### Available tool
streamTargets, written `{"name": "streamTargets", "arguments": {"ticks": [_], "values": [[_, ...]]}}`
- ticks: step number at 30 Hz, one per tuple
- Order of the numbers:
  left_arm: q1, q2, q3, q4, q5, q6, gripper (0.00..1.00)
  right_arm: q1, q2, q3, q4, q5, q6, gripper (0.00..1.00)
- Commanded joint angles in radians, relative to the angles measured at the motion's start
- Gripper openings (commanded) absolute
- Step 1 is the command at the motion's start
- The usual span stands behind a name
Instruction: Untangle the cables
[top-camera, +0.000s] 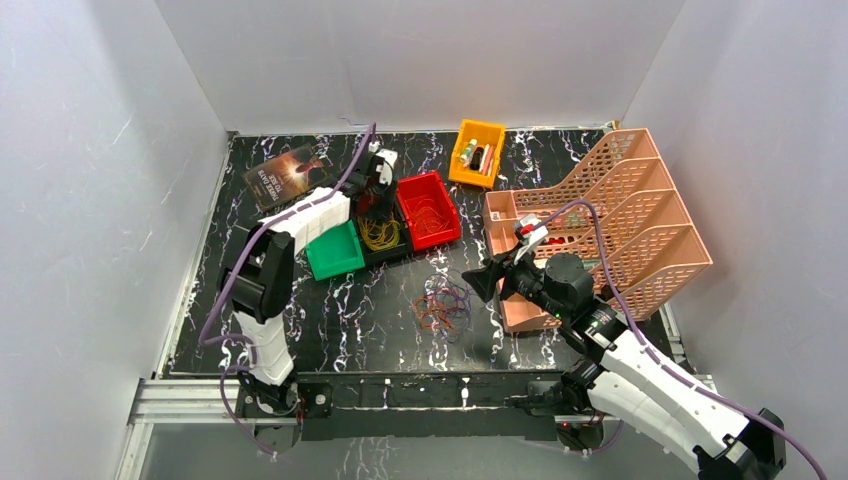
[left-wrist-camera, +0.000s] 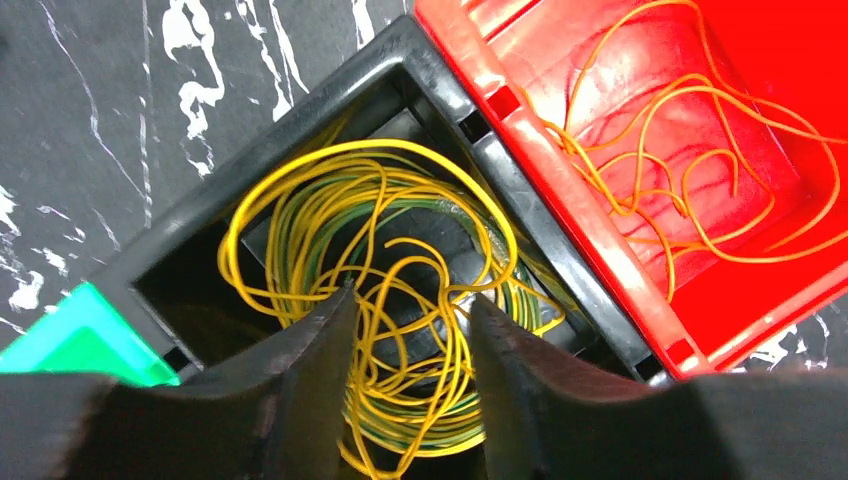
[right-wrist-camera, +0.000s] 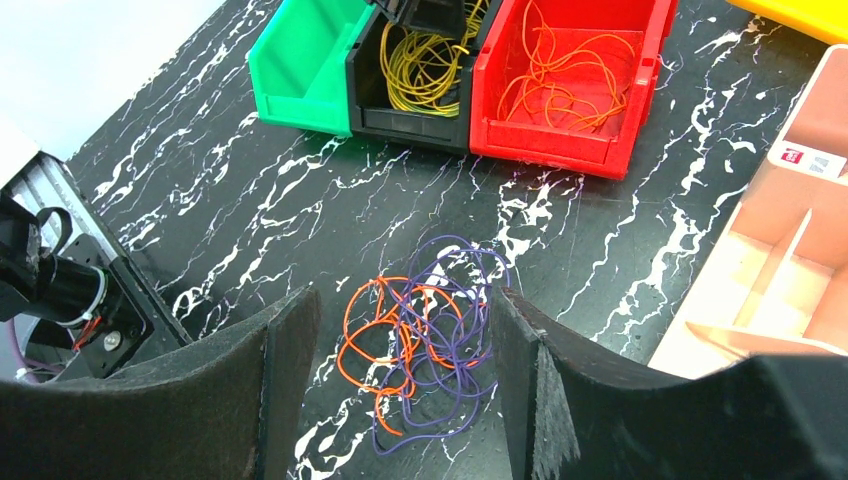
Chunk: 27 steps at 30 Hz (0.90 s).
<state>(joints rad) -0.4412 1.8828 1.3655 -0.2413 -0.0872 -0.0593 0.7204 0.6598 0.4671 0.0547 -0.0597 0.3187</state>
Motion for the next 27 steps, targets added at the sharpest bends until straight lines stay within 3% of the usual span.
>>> {"name": "streamTargets", "arguments": {"ticks": [1,7,14,19,21,24,27], "values": [[0.004,-0.115,0.076,-0.053,-0.011,0.01,0.55,0.002,-0.004,0.008,0.042,0.002,0.003,0.71],[0.005,-0.205,0.079,-0.092,-0.025,0.009,0.66,0.003,0.013,0.005,0.06,-0.005,0.005,0.71],[0.012,-0.238,0.059,-0.107,-0.038,0.001,0.66,0.003,0.026,0.014,0.044,0.003,0.006,0.71],[0.012,-0.312,-0.015,-0.093,0.06,-0.021,0.67,0.004,0.065,0.068,-0.062,0.095,0.044,0.71],[0.012,-0.351,-0.053,-0.086,0.107,-0.027,0.74,0.004,0.091,0.109,-0.124,0.118,0.05,0.71],[0.013,-0.403,-0.093,-0.115,0.154,-0.065,0.91,0.004,0.148,0.167,-0.216,0.133,0.059,0.7],[0.013,-0.473,-0.155,-0.128,0.167,-0.1,0.98,0.004,0.214,0.221,-0.288,0.138,0.064,0.69]]}}
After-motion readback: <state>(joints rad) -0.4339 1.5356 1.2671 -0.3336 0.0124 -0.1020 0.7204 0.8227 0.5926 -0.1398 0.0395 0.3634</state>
